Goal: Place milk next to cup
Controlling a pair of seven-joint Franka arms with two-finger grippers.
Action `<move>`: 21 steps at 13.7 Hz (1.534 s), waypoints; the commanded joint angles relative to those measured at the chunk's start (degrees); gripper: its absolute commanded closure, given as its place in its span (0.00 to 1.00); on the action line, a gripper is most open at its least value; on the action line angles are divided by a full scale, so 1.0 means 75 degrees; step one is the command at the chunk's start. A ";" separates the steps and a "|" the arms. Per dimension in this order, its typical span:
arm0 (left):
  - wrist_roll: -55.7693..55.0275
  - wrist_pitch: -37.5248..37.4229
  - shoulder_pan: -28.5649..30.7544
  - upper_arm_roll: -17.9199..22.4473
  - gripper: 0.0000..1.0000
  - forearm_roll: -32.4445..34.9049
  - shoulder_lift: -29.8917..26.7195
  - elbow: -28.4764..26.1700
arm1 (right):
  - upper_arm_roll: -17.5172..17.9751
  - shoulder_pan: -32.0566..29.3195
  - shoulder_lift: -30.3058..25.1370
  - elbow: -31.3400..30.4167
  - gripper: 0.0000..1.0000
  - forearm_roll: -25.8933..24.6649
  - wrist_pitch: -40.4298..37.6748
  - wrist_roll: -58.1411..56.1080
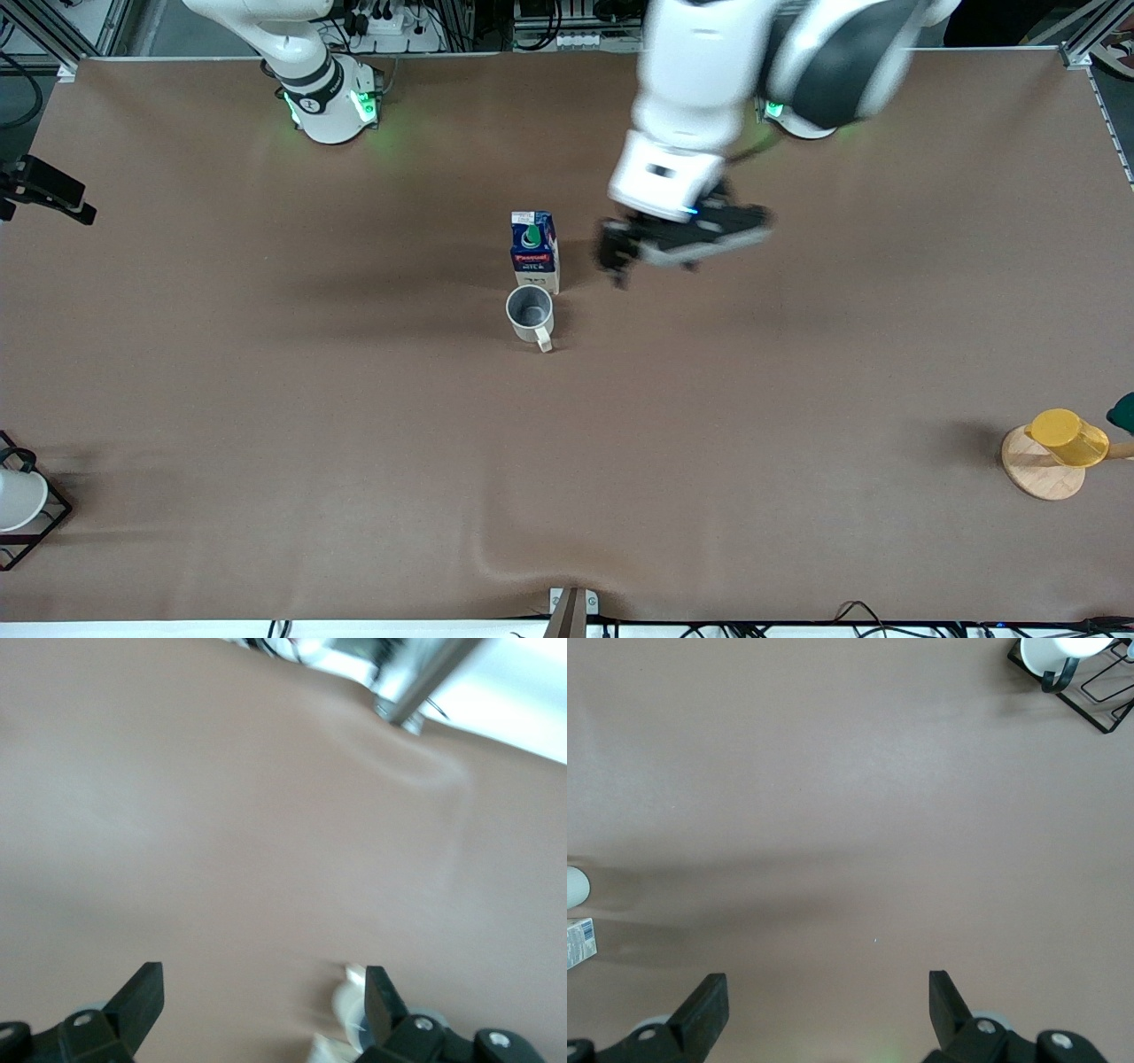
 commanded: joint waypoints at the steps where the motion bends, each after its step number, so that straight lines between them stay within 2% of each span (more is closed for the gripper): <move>1: 0.1481 -0.0471 0.0996 -0.0092 0.00 -0.0190 -0.0456 -0.0206 | 0.0060 -0.0139 0.0068 0.0155 0.00 0.0048 -0.0100 0.0082; 4: 0.2282 -0.1208 0.2239 -0.0104 0.00 -0.0948 -0.0691 -0.0194 | 0.0060 -0.0104 0.0080 0.0155 0.00 0.0049 -0.0100 0.0082; 7: 0.2856 -0.1620 0.2804 -0.0093 0.00 -0.1269 -0.0984 -0.0206 | 0.0060 -0.0104 0.0080 0.0155 0.00 0.0049 -0.0089 0.0082; 13: 0.5187 -0.2756 0.2747 0.0821 0.00 -0.1327 -0.1629 -0.0288 | 0.0060 -0.0092 0.0080 0.0155 0.00 0.0049 -0.0053 0.0082; 21: 0.5964 -0.3519 0.2419 0.1441 0.00 -0.1573 -0.1981 -0.0288 | 0.0072 -0.0081 0.0080 0.0167 0.00 0.0060 -0.0018 0.0129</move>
